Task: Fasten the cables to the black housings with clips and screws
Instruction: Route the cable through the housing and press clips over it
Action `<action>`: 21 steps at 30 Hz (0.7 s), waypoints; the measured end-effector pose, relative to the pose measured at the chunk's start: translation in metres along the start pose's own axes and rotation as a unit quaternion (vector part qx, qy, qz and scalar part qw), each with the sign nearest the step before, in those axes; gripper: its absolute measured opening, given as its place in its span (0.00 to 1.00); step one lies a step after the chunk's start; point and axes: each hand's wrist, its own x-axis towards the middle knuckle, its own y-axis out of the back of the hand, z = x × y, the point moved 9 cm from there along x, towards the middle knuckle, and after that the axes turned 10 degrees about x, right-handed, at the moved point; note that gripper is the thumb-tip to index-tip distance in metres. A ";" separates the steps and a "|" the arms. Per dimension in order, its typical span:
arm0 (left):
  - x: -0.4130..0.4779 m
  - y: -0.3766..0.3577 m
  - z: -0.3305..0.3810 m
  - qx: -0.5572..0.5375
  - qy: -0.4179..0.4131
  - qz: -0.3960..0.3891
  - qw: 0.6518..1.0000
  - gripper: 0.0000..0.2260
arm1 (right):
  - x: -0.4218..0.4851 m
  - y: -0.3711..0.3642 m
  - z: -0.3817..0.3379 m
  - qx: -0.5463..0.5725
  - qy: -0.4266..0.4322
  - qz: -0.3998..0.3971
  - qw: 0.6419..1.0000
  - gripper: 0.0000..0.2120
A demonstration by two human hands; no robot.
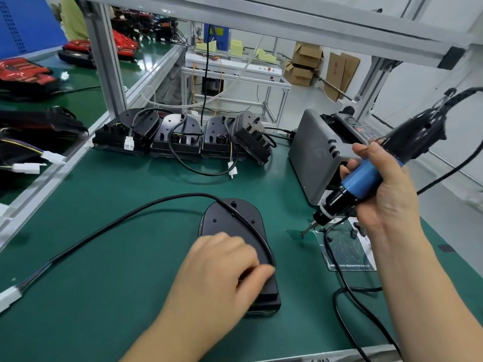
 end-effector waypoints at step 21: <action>0.135 -0.132 0.027 -0.017 -0.053 -0.359 0.932 0.05 | 0.007 0.033 -0.015 0.035 0.019 0.088 0.995 0.06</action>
